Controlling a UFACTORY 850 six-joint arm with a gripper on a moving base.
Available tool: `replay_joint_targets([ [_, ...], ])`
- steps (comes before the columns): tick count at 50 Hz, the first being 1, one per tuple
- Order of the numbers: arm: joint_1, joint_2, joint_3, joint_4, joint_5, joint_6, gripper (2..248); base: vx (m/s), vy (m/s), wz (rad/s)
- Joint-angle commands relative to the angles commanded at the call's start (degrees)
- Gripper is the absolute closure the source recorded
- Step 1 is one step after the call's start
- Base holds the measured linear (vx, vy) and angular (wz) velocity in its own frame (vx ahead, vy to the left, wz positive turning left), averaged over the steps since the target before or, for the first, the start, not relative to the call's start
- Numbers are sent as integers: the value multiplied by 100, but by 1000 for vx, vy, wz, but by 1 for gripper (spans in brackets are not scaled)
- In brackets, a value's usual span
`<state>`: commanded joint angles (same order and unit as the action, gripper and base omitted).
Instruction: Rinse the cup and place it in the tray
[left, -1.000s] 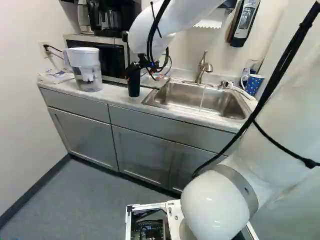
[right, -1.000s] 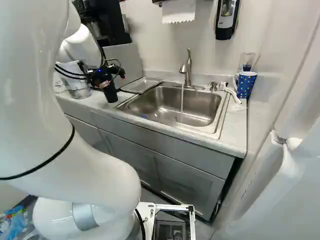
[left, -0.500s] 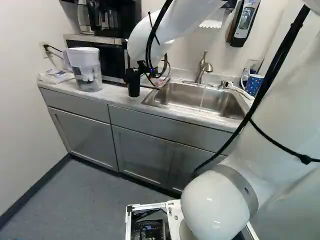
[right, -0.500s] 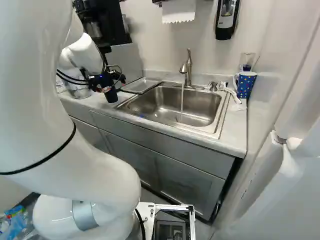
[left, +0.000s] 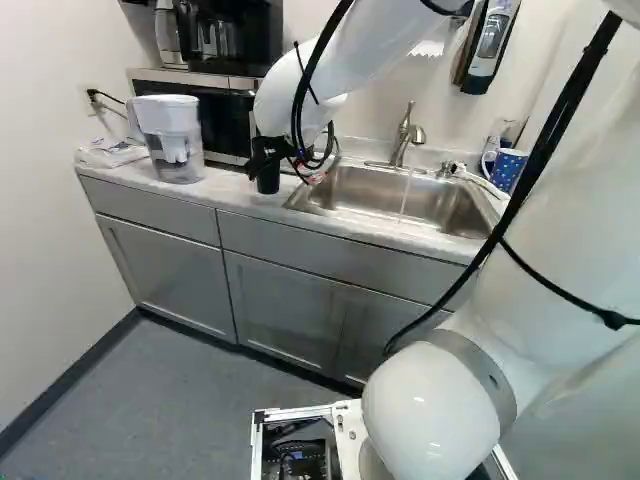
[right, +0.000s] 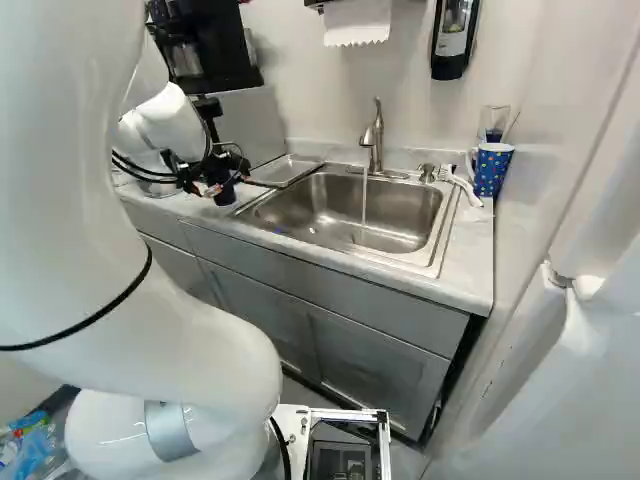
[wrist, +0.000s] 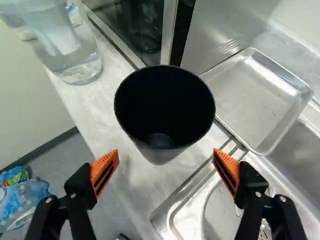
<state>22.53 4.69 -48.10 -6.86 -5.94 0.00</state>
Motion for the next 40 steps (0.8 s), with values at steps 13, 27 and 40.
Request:
replay_joint_targets([
  [13, 37, 16, 193, 0, 321, 0, 3, 0, 0, 0],
  [27, 0, 71, 246, 0, 686, 0, 3, 0, 0, 0],
  [40, -5, 74, 249, 0, 1027, 0, 3, 0, 0, 0],
])
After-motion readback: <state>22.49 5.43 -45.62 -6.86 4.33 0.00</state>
